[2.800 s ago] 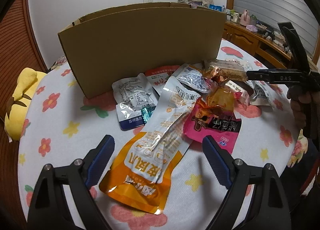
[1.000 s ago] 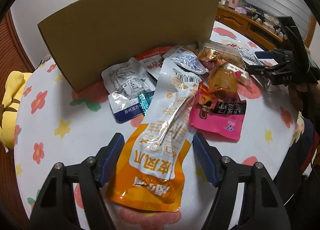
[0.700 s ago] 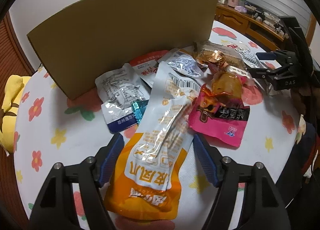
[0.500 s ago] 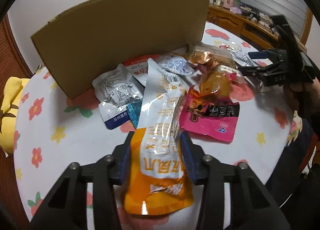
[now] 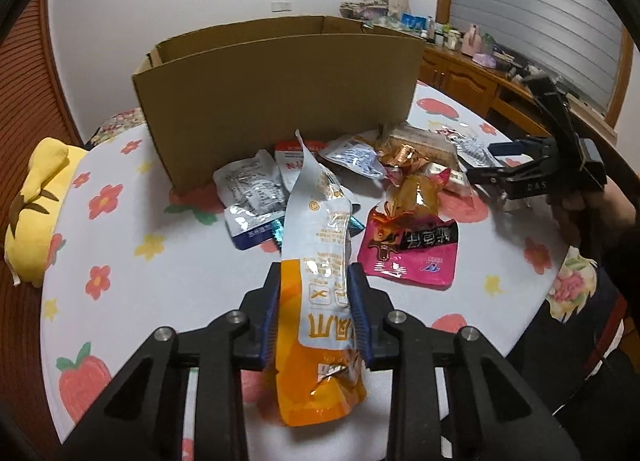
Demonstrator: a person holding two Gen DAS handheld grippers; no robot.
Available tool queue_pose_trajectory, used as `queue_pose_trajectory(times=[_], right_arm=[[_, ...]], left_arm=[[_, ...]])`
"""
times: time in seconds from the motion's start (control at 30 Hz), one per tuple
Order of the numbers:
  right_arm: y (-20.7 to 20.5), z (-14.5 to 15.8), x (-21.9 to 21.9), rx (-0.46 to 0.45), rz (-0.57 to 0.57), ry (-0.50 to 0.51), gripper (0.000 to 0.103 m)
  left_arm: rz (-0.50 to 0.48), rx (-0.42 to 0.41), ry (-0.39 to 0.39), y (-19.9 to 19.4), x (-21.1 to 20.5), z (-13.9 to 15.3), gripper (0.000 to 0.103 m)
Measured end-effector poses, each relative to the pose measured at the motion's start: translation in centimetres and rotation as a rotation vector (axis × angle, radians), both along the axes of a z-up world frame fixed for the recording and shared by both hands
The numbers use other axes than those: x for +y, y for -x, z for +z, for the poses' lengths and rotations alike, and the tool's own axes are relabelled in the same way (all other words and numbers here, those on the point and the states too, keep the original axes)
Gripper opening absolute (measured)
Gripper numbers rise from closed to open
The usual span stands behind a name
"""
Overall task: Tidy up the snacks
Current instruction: 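Grasp the orange-and-white pouch with the left tool while the right tool grasps the white red-label pouch, then carry the orange pouch into the box with the left tool while the right tool drops the white pouch in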
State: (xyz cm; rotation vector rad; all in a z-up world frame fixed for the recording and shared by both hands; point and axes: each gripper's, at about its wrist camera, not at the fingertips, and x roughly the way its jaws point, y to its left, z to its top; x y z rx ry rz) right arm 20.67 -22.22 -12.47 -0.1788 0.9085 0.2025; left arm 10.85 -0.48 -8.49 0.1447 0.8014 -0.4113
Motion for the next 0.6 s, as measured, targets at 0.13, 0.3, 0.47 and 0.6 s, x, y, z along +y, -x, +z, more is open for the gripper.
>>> queue_pose_trajectory(times=[0.13, 0.3, 0.47, 0.6], right_arm=[[0.5, 0.2, -0.6, 0.005, 0.012, -0.003, 0.082], [0.6, 0.6, -1.3, 0.027, 0.031, -0.001, 0.066], [1.0, 0.8, -1.4, 0.043, 0.052, -0.004, 0.049], [1.4, 0.9, -1.6, 0.044, 0.050, -0.008, 0.046]], left_arm=[[0.006, -0.007, 0.002, 0.1, 0.0, 0.1, 0.029], [0.010, -0.019, -0.015, 0.0, -0.7, 0.1, 0.030], [0.014, -0.030, -0.069, -0.2, -1.7, -0.4, 0.033], [0.019, -0.025, -0.031, -0.2, -1.2, -0.3, 0.029]])
